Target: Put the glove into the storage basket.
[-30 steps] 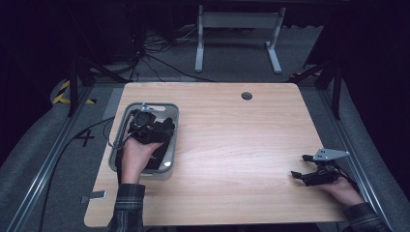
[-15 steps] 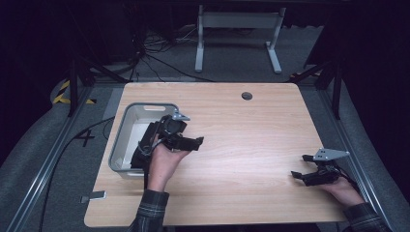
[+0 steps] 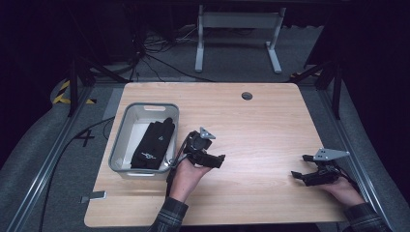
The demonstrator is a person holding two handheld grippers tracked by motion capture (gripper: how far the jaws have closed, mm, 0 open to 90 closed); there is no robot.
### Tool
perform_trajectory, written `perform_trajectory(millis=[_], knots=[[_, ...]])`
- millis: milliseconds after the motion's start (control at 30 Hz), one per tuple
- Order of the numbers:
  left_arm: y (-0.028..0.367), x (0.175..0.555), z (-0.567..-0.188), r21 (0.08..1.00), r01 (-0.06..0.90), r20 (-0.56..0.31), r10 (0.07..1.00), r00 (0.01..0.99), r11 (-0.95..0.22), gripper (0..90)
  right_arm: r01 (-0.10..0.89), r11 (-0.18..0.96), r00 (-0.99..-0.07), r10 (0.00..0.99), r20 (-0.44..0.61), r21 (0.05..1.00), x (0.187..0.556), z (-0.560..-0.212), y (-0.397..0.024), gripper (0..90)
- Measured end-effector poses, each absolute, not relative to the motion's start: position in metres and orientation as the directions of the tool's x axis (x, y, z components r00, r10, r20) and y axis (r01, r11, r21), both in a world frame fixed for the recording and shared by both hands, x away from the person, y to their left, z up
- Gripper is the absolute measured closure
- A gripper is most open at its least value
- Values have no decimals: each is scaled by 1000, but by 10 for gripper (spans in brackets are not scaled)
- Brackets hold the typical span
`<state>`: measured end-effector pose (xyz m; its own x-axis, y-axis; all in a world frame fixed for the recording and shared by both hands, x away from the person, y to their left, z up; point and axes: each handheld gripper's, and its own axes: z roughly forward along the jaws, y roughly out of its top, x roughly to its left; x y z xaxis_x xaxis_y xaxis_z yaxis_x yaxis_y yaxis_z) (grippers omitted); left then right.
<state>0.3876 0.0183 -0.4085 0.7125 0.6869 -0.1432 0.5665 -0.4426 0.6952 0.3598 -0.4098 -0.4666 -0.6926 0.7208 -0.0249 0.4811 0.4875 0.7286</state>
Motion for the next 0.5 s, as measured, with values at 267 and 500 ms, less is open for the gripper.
perform_trajectory(millis=[267, 500], knots=[[6, 378, -433, 704, 538, -124, 665, 736, -464, 159, 481, 487, -693, 721, -25, 729, 360, -467, -410, 133], [-10, 373, -453, 663, 516, -106, 615, 782, -542, 137, 481, 487, -693, 721, -25, 729, 360, -467, -410, 132]])
